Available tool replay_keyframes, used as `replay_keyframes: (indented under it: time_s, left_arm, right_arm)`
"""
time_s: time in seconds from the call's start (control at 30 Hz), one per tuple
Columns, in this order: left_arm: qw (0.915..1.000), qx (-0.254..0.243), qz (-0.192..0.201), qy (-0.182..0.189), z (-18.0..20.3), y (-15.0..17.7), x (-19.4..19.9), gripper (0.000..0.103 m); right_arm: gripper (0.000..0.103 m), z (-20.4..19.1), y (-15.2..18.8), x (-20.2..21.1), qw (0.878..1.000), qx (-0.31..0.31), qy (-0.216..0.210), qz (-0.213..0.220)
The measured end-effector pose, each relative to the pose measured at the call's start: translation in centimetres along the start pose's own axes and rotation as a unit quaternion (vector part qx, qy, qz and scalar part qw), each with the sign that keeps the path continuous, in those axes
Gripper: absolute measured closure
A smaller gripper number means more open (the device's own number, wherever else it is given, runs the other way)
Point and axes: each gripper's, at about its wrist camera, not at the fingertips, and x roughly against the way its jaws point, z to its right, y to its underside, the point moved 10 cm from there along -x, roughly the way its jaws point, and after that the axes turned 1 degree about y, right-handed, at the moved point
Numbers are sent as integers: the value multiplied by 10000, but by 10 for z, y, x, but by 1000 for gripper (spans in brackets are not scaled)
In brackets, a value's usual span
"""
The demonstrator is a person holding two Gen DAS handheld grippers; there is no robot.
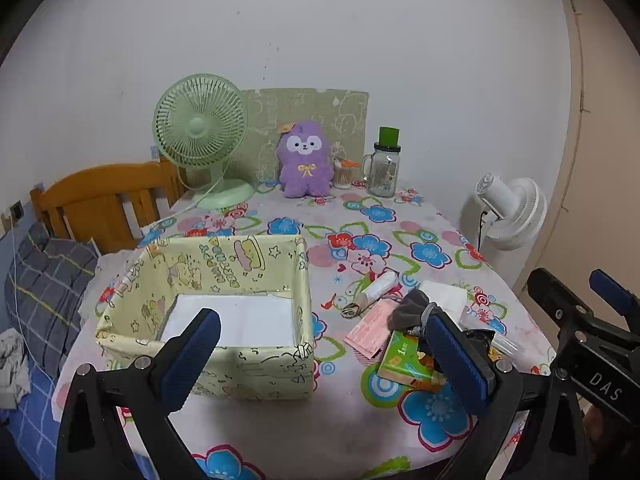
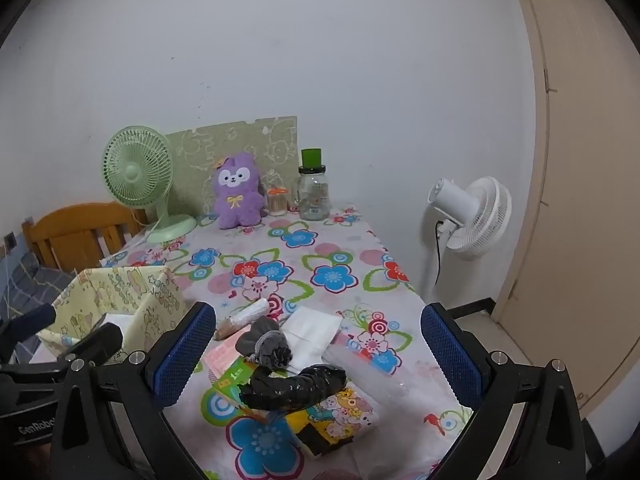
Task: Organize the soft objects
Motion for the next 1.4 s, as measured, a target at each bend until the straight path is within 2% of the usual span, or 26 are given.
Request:
replay_keyframes:
  time_s: [0.67,1.4]
  left_arm:
    - [9996,-145,188,-163,1,-5,-1,0]
    - [9993,-158,181,-294,-3,-3,-2,0]
  right_arm:
    - [0,-2,2,-2,10000,54,49,-27]
    - [0,-1,-4,2,10000,24,-11,-13]
